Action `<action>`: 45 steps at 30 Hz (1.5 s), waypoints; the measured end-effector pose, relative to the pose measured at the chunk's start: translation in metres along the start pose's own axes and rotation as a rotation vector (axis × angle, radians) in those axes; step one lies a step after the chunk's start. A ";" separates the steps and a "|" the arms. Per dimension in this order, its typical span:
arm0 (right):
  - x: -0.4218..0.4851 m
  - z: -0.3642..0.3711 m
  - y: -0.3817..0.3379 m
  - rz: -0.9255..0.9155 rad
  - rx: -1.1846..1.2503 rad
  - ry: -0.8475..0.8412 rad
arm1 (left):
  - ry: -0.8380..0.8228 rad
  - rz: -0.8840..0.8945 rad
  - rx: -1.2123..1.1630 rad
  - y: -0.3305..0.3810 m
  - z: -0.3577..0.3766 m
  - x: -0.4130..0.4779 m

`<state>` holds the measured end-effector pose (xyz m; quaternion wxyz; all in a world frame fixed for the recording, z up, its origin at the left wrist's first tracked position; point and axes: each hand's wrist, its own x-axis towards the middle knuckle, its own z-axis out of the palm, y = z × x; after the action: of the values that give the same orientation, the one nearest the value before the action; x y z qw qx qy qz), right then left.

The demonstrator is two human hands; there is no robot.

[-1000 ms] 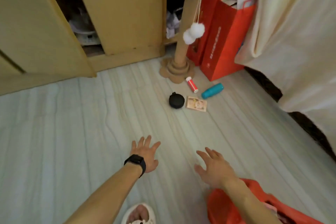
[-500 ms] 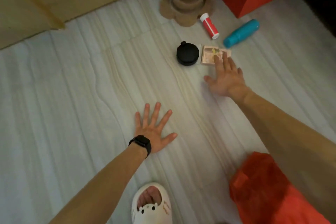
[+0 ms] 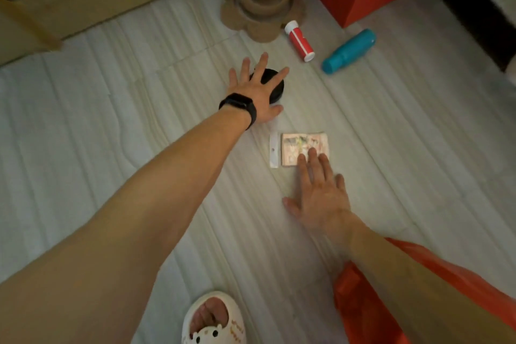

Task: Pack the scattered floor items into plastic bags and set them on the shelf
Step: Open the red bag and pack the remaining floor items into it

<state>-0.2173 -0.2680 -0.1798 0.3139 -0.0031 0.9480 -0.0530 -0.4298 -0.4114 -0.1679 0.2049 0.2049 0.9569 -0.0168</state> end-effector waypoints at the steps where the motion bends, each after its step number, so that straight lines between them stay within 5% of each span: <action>1: -0.006 0.003 -0.001 -0.012 -0.023 -0.001 | -0.052 -0.006 -0.015 0.000 0.004 0.005; 6: -0.032 0.019 -0.019 0.033 -0.117 0.013 | 0.103 -0.100 -0.150 0.015 0.046 -0.045; 10: -0.033 0.023 -0.020 -0.033 -0.019 0.243 | 0.180 -0.045 -0.134 0.015 0.087 -0.127; 15: -0.013 0.019 -0.011 -0.033 0.128 0.164 | 0.159 -0.098 -0.172 0.015 0.128 -0.210; 23: -0.073 0.010 -0.026 0.032 -0.049 0.008 | -0.119 -0.170 -0.164 0.031 0.112 -0.245; 30: -0.196 -0.068 -0.018 0.000 0.465 0.383 | -0.505 -0.181 -0.201 0.011 0.046 -0.253; 34: -0.305 -0.097 0.025 0.027 0.932 0.733 | -0.407 -0.091 -0.248 0.025 -0.016 -0.268; 37: -0.362 -0.083 0.061 0.226 1.112 0.892 | -0.290 0.004 -0.268 0.052 -0.061 -0.273; 41: -0.395 -0.039 0.092 0.518 1.148 0.815 | -0.176 0.208 -0.218 0.118 -0.115 -0.287; 45: -0.389 0.001 0.104 0.536 1.007 0.646 | -0.108 0.469 -0.071 0.194 -0.155 -0.307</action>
<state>0.0983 -0.1499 0.0399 -0.0213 0.3965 0.8218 -0.4086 -0.1564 -0.3338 0.1064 0.2614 0.4130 0.8707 0.0538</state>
